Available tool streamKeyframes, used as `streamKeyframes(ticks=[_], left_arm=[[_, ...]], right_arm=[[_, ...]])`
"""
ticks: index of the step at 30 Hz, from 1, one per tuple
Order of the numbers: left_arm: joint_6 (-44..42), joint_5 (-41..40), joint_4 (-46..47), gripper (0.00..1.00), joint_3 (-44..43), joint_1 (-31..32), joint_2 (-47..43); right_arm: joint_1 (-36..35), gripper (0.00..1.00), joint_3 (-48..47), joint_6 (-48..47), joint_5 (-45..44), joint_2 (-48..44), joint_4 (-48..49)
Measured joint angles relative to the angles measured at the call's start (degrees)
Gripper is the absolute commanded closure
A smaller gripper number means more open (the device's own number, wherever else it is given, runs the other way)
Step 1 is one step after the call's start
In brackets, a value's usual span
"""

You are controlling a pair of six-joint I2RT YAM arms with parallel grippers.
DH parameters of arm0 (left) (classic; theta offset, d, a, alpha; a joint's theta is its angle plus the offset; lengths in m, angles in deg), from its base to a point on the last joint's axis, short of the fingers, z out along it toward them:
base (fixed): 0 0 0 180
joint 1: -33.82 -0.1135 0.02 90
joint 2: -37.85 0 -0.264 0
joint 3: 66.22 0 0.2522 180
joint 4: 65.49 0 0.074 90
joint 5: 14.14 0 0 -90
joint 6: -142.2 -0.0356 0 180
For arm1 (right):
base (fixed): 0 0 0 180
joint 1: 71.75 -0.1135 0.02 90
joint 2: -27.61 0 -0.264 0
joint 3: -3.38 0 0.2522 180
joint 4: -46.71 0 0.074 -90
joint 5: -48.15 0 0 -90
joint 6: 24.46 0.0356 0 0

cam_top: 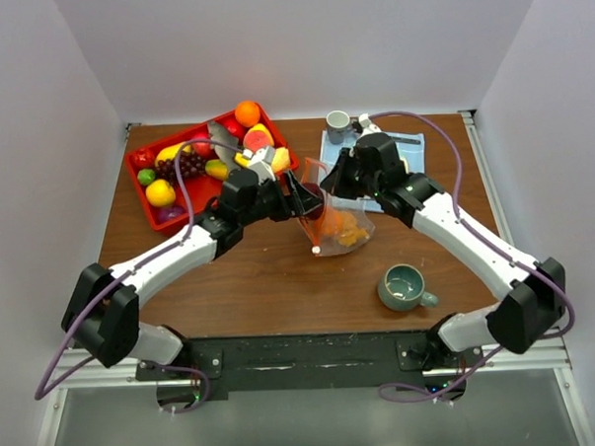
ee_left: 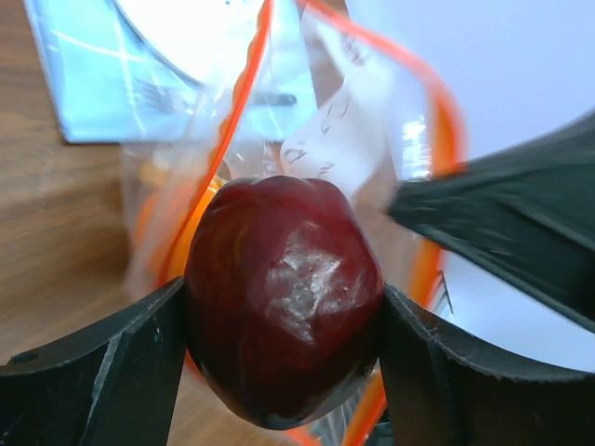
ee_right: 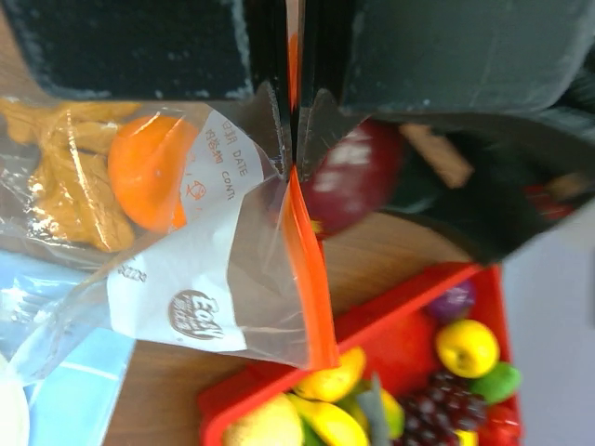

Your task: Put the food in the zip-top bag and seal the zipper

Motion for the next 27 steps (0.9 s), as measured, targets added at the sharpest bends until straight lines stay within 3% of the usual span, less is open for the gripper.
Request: streamKeyframes(ticks=[3, 4, 6, 7, 12, 13, 20, 27], left_arm=[[1.5, 0.3, 1.1, 0.68, -0.3, 1.6, 2.3], [1.5, 0.3, 1.2, 0.54, -0.4, 2.2, 2.7], [1.5, 0.2, 0.4, 0.4, -1.6, 3.2, 4.2], [1.4, -0.7, -0.8, 0.28, -3.1, 3.9, 5.2], [0.9, -3.3, -2.4, 0.1, -6.8, 6.1, 6.4], [0.9, -3.8, -2.7, 0.01, -7.0, 6.4, 6.4], [-0.3, -5.6, -3.7, 0.0, -7.0, 6.4, 5.4], [-0.8, -5.8, -4.6, 0.19, -6.4, 6.3, 0.7]], right_arm=[[-0.3, 1.0, 0.0, 0.6, 0.0, -3.0, 0.0], [-0.4, 1.0, 0.0, 0.8, 0.1, -3.8, 0.0], [-0.4, 1.0, 0.0, 1.2, 0.1, -4.8, 0.0], [-0.4, 1.0, 0.0, 1.3, 0.0, -5.2, -0.1], [-0.4, 1.0, 0.1, 1.4, -0.2, -5.6, -0.5], [-0.4, 1.0, 0.1, 1.4, -0.3, -5.6, -0.6], [-0.4, 1.0, 0.2, 1.4, -1.8, -5.5, -2.1], [0.2, 1.0, 0.3, 0.6, -3.4, -4.0, -3.0]])
